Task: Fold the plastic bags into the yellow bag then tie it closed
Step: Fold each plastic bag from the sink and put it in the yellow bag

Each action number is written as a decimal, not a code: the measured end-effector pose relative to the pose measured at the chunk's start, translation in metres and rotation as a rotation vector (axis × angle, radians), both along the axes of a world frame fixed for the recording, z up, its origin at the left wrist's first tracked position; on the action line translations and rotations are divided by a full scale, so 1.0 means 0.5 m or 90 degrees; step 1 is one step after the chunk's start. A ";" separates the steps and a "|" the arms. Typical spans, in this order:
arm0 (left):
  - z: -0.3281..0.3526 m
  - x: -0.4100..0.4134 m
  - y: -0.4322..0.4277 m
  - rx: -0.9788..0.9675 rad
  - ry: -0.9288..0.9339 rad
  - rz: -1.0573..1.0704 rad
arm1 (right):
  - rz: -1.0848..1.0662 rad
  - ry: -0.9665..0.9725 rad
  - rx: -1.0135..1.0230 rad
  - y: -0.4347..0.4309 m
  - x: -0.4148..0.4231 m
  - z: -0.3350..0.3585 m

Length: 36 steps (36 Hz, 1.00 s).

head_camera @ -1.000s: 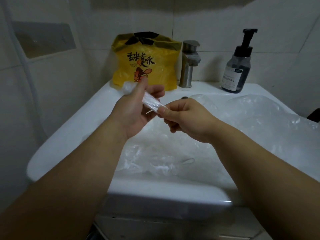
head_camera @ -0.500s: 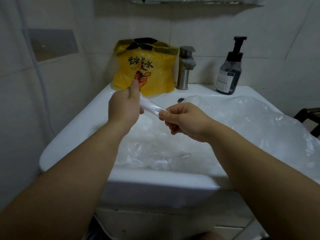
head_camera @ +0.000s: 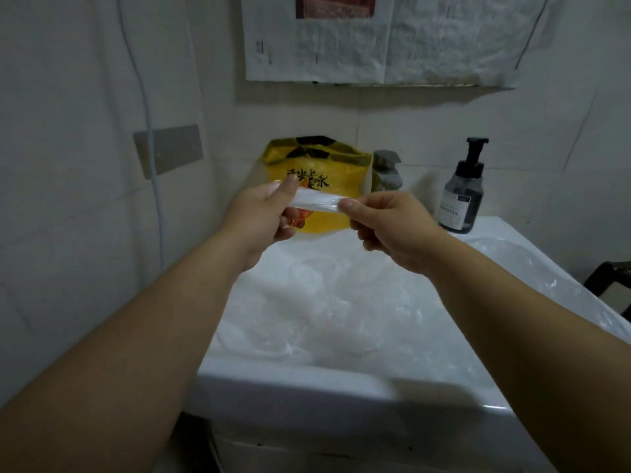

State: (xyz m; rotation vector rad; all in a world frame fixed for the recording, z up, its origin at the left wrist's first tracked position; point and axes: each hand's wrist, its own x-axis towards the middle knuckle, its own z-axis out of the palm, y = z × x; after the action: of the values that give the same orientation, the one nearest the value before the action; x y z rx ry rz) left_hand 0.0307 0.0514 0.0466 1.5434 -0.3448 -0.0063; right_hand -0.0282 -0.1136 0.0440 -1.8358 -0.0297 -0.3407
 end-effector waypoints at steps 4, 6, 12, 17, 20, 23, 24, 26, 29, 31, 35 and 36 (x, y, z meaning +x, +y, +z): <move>0.023 0.031 0.009 -0.036 0.001 -0.030 | -0.003 -0.014 0.009 -0.008 0.025 0.027; 0.033 0.058 0.010 -0.002 -0.040 0.011 | -0.005 -0.015 -0.005 -0.011 0.049 0.044; 0.063 0.131 -0.002 0.076 -0.141 0.100 | -0.033 -0.028 -0.062 -0.018 0.118 0.085; 0.096 0.185 -0.039 0.059 -0.098 0.065 | -0.157 -0.088 -0.104 -0.045 0.201 0.113; 0.102 0.227 -0.049 0.106 -0.075 0.099 | -0.260 -0.130 -0.168 -0.069 0.255 0.124; 0.095 0.266 -0.054 0.099 -0.082 0.145 | -0.307 -0.147 -0.223 -0.092 0.309 0.132; 0.089 0.274 -0.055 0.089 -0.078 0.150 | -0.321 -0.147 -0.246 -0.099 0.323 0.134; 0.079 0.294 -0.060 0.074 -0.067 0.143 | -0.340 -0.124 -0.294 -0.109 0.357 0.140; 0.069 0.314 -0.062 0.077 -0.074 0.138 | -0.300 0.046 -0.489 -0.115 0.391 0.145; 0.066 0.318 -0.062 0.096 -0.076 0.140 | -0.297 0.112 -0.576 -0.108 0.387 0.149; 0.043 0.306 -0.070 0.110 -0.066 0.120 | -0.335 0.031 -0.498 -0.101 0.361 0.142; 0.037 0.301 -0.073 0.122 -0.066 0.118 | -0.337 -0.002 -0.456 -0.099 0.353 0.140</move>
State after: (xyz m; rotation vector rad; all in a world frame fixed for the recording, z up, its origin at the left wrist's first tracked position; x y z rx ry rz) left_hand 0.1813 0.0151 0.0652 1.7646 -0.2882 0.1923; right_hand 0.1481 -0.1633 0.1138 -2.5430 0.3825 -0.7766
